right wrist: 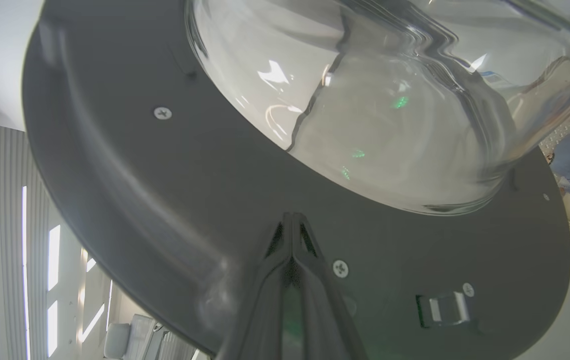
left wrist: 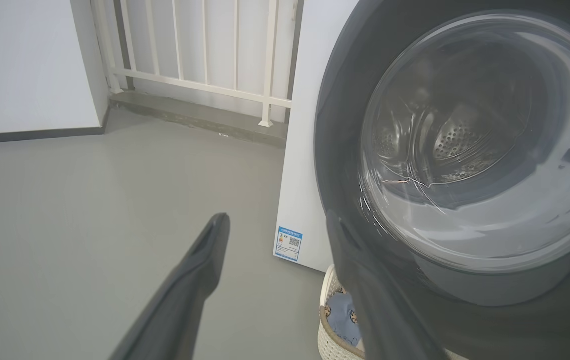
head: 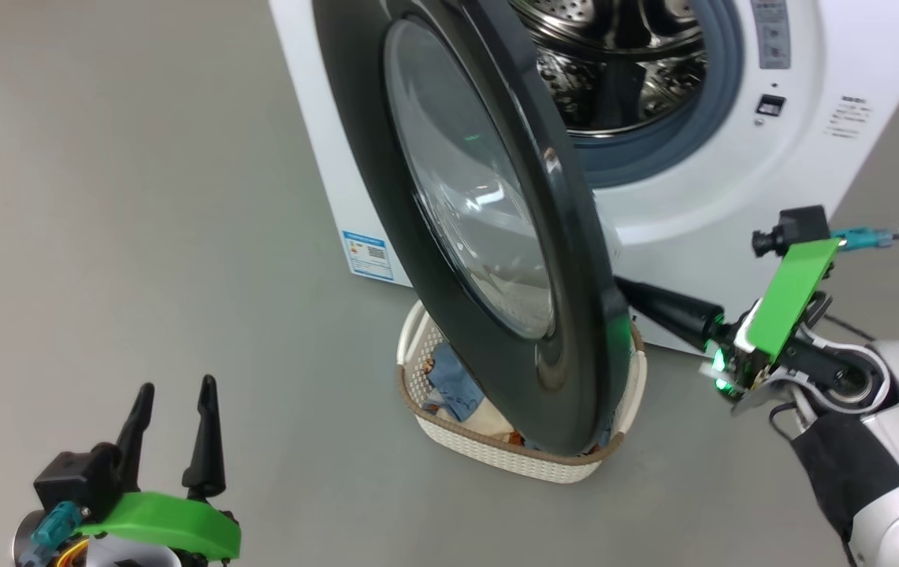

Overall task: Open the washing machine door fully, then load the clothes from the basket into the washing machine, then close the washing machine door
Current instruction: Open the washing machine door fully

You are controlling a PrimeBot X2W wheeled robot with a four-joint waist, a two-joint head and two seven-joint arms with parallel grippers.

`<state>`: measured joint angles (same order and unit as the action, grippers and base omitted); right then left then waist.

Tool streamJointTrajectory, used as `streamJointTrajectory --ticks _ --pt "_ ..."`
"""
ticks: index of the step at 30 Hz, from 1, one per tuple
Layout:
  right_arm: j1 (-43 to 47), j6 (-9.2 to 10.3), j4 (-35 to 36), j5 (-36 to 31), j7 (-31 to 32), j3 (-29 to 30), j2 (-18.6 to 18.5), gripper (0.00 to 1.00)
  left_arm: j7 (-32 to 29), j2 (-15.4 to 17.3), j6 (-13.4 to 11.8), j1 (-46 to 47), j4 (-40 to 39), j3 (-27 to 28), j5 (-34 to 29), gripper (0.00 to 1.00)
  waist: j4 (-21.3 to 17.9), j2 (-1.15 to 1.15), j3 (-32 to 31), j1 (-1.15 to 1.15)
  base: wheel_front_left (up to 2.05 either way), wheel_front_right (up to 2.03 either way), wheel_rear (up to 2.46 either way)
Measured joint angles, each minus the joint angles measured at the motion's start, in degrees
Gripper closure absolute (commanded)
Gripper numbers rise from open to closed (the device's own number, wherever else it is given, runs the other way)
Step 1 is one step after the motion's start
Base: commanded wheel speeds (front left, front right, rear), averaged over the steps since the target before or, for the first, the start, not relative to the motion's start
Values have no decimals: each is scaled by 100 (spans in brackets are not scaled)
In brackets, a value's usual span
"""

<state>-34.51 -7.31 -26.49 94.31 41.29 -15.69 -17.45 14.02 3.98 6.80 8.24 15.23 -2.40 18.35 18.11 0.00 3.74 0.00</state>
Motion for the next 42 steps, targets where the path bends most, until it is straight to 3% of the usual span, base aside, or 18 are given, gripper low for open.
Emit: streamJointTrajectory --ticks 19,38,40,41,42 --pt "472 -1 238 16 252 -29 424 100 -171 99 -60 -127 -98 -108 1 0 696 0 -260 0 0 0 0" --pt "517 -1 371 -67 240 172 526 100 -183 143 -158 -146 -193 -160 20 0 423 0 -314 0 0 0 0" --pt "518 -1 431 -109 193 189 525 65 -183 143 -158 -148 -191 -167 40 0 355 0 -332 0 0 0 0" --pt "520 -1 463 -124 188 194 523 54 -182 143 -159 -150 -190 -170 62 0 317 0 -341 0 0 0 0" --pt "525 -1 505 -147 167 198 523 14 -182 144 -159 -153 -190 -172 65 0 277 0 -351 0 0 0 0"
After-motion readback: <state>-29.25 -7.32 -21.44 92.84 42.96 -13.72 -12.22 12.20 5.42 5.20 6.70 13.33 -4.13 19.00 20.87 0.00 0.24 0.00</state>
